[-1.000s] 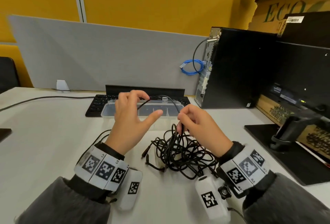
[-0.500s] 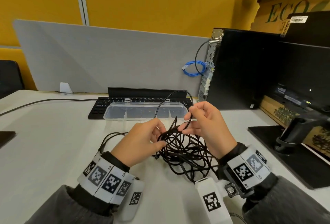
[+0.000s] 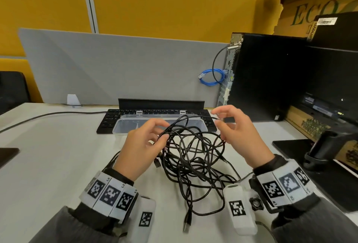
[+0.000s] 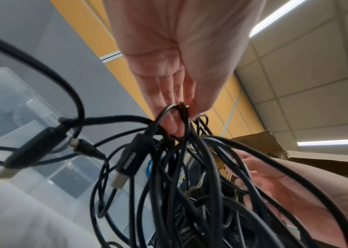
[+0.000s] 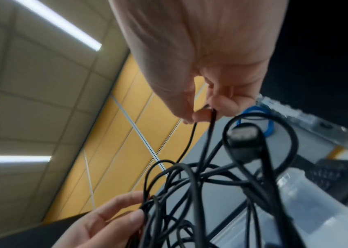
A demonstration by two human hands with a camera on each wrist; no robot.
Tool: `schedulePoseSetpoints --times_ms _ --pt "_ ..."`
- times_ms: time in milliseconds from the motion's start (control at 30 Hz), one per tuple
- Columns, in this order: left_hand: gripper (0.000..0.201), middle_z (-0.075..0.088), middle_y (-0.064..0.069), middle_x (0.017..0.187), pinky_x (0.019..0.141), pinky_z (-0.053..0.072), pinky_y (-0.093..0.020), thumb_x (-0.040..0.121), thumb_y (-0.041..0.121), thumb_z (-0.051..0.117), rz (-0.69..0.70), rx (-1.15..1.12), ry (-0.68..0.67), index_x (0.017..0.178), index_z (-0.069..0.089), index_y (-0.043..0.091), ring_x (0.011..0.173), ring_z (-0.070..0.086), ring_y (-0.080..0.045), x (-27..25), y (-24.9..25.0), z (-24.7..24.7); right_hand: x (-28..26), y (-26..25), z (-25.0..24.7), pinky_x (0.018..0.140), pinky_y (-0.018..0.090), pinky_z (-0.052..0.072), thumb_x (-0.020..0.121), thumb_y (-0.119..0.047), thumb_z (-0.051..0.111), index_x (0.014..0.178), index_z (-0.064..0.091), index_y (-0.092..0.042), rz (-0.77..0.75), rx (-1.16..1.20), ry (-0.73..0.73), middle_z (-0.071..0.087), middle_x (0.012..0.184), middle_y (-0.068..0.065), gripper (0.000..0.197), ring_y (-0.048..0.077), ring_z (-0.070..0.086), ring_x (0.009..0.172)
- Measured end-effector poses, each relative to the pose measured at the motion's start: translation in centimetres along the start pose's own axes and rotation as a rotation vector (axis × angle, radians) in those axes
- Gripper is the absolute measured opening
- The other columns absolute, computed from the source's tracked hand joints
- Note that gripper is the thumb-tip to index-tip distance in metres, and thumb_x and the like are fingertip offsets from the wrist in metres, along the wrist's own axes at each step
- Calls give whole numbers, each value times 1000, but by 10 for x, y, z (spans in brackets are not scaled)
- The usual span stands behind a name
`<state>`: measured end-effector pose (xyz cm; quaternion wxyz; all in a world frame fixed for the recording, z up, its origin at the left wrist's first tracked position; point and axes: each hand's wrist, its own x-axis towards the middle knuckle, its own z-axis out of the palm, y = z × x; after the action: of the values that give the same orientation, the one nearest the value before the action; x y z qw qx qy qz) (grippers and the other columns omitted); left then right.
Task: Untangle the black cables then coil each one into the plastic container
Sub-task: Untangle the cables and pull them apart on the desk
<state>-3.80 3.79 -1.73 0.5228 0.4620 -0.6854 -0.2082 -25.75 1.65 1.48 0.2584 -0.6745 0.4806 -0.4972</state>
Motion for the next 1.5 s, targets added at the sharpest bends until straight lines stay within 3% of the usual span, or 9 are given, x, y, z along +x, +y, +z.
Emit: schedulePoseSetpoints --times_ms 167,300,400,533,800,1100,1267,1400,1500 --pt "27 65 9 81 55 50 -18 86 9 62 -17 -12 15 93 61 34 74 61 -5 1 -6 0 6 7 -5 62 24 42 88 5 47 85 57 -34 -138 -71 186 50 96 0 40 14 52 74" --pt "26 68 8 90 73 56 -27 85 9 63 -34 -47 -3 94 62 33 85 63 -7 1 -9 2 4 1 3 90 25 46 91 -10 51 102 57 -33 -274 -392 172 42 113 -7 27 11 49 103" --pt "26 69 7 92 77 55 -26 85 8 63 -40 -105 -7 94 62 32 87 65 -9 1 -9 3 -1 -24 21 88 32 40 90 -35 48 121 55 -32 -495 -726 -10 49 122 -6 31 14 44 112" --pt "27 69 6 93 74 56 -26 84 5 64 -28 -152 -46 96 62 29 86 65 -10 1 -7 4 5 -47 33 77 32 47 95 -40 42 110 60 -24 -526 -954 -274 60 104 -5 28 17 57 97" --pt "13 68 8 81 55 44 -19 93 17 53 -4 -113 -199 95 54 29 66 57 6 -1 0 2 5 -32 20 50 14 42 91 -20 56 78 58 -18 -466 -236 -64 52 58 -9 13 5 50 44" --pt "11 62 5 86 58 44 -17 94 24 50 50 72 -173 98 59 19 71 58 -2 0 -5 4 15 -48 -8 46 17 36 97 -19 44 86 54 -16 -154 394 299 53 64 -8 16 4 42 48" --pt "18 63 -6 81 71 47 -31 94 29 48 9 82 -146 95 61 17 76 58 -16 0 -6 4 14 -39 5 84 37 37 84 -33 57 121 50 -26 -532 -1020 222 56 114 -2 38 21 49 107" --pt "16 60 1 77 66 45 -25 94 28 49 20 75 -125 96 62 19 73 54 -8 1 -5 3 10 -31 27 64 34 40 71 -20 76 89 63 -17 -786 -1221 -68 57 77 1 23 22 57 71" --pt "12 59 8 77 64 44 -19 93 27 52 0 75 -127 95 62 21 72 54 -4 1 -9 1 12 -49 20 63 28 30 87 -29 48 86 56 -18 -763 -1196 -311 50 72 -3 13 16 50 65"
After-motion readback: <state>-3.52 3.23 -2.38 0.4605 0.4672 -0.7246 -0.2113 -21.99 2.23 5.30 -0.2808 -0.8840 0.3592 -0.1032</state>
